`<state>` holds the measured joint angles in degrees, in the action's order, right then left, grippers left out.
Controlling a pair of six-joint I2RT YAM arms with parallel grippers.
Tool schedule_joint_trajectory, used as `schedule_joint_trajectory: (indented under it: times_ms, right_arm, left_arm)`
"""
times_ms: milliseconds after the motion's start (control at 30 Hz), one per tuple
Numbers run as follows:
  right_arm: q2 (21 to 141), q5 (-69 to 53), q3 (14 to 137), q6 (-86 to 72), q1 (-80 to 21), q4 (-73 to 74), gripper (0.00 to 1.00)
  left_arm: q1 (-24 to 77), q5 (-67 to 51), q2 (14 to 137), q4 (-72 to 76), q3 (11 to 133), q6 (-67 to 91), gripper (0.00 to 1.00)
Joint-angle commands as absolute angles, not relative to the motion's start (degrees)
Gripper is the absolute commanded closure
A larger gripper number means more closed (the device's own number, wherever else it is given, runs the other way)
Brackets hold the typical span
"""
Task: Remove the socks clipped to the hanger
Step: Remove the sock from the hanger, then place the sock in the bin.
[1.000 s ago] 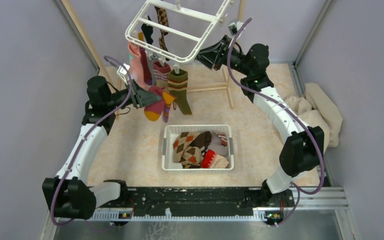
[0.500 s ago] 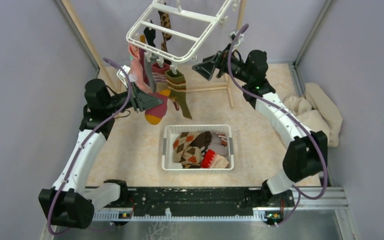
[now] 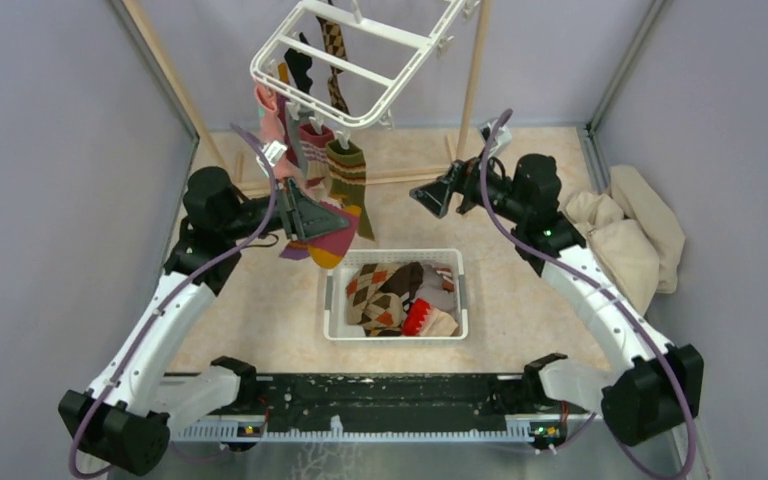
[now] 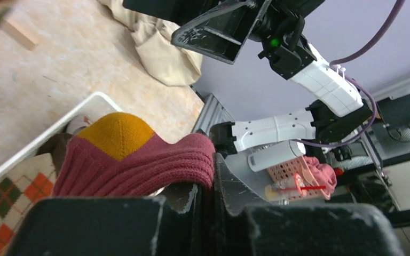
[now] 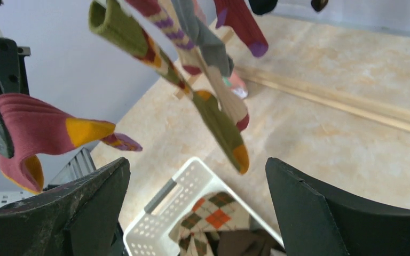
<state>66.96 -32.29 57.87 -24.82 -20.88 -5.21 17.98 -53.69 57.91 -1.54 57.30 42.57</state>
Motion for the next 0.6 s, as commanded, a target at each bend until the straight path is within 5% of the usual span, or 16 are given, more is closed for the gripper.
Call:
schedule_joint_trajectory:
  times_ms: [0, 567]
  right_arm:
    - [60.0, -30.1, 54.5, -22.1, -21.1, -0.7, 0.02]
    - [49.5, -32.2, 43.0, -22.1, -21.1, 4.7, 0.02]
  left_arm:
    - [23.2, -48.8, 56.7, -1.7, 55.8, 43.1, 0.87]
    - [26.5, -42.7, 60.1, 1.9, 40.4, 39.4, 0.81]
